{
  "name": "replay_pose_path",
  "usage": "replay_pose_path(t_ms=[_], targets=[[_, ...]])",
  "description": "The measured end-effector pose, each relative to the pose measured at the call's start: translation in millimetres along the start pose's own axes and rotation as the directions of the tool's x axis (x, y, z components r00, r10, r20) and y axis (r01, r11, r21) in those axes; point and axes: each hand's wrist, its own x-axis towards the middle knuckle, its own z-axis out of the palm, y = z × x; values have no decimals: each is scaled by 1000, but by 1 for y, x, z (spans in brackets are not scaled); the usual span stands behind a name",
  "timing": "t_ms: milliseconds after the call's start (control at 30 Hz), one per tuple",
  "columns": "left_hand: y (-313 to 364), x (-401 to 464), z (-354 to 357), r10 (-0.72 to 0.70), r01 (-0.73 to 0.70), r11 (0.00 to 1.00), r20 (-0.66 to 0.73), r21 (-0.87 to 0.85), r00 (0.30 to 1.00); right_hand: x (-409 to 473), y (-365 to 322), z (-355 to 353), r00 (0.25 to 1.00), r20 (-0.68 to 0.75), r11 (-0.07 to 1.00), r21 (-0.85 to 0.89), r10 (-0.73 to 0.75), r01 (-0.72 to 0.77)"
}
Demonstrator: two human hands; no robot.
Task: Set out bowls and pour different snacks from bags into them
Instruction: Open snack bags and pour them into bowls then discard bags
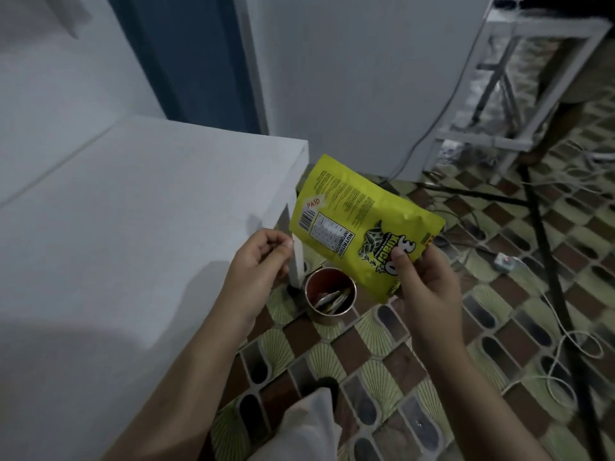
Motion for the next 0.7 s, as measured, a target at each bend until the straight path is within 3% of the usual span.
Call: replay_pose_path(t_ms=[333,533,700], targets=[[-78,161,71,-160,143,975,88,173,983,131,104,-26,949,-225,946,-189,219,-264],[-161,218,93,-319,313,928,-1,203,948,171,227,-29,842,-317,770,-352,436,-532],[-263,238,112,-453,458,876,-71,147,889,181,358,-36,716,-376,628,-345,589,-697]])
